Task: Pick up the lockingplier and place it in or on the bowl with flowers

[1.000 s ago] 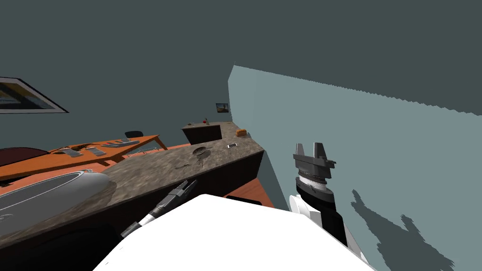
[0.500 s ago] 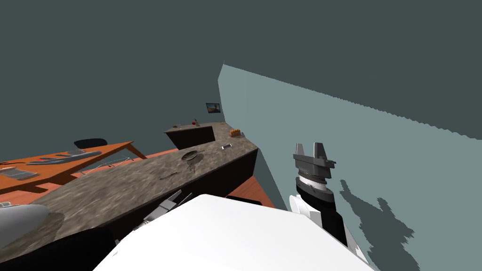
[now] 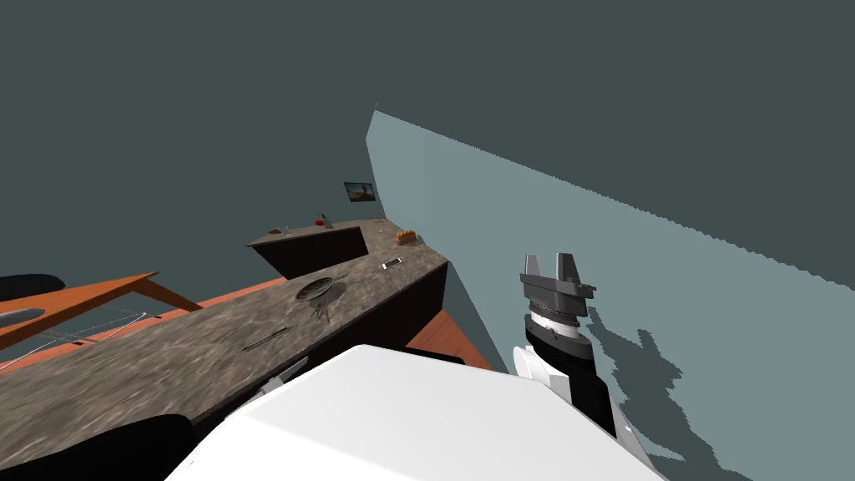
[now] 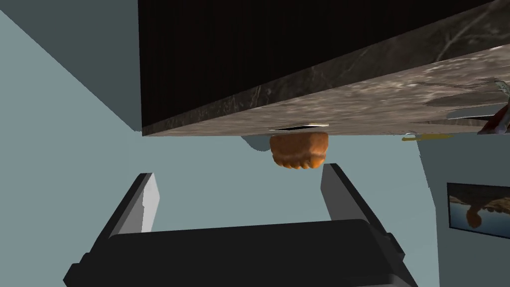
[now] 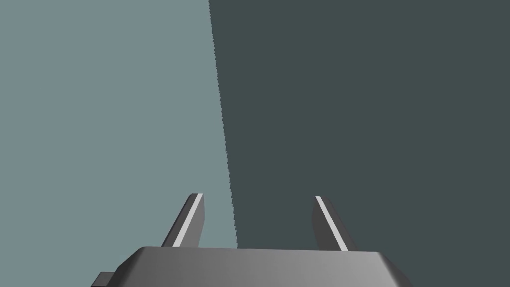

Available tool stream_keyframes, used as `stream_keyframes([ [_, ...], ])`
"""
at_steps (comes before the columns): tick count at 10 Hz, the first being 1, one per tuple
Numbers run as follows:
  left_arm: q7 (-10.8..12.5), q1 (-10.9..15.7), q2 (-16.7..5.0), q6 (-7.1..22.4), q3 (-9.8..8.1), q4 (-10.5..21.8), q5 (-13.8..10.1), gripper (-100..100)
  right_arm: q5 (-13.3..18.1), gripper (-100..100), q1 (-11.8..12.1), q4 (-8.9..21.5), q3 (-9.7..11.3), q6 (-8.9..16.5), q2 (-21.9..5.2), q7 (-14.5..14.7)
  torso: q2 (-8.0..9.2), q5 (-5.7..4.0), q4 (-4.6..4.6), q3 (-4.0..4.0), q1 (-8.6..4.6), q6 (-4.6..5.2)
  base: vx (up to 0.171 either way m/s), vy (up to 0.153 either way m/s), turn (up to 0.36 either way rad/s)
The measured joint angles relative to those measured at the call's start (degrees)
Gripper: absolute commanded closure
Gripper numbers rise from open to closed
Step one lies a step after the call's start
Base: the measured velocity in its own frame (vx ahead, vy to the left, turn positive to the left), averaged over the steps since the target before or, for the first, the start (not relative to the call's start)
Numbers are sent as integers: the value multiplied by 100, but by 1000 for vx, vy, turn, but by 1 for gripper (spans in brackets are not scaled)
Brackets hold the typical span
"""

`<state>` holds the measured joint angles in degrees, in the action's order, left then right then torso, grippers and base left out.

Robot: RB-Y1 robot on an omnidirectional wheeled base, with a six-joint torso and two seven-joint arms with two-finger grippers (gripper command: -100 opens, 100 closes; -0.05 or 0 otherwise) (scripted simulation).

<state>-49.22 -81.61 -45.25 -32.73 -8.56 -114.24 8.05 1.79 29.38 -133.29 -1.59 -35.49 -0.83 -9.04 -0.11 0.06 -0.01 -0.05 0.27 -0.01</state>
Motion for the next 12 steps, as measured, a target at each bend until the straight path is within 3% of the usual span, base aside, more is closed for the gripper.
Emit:
stream_keyframes([
  [12, -1810, -1183, -1399, -130, -111, 654, 908, -100, 0, 0, 1, 0, -1, 0, -1, 0, -6, 2, -1, -3, 8, -3, -1, 52, -276],
])
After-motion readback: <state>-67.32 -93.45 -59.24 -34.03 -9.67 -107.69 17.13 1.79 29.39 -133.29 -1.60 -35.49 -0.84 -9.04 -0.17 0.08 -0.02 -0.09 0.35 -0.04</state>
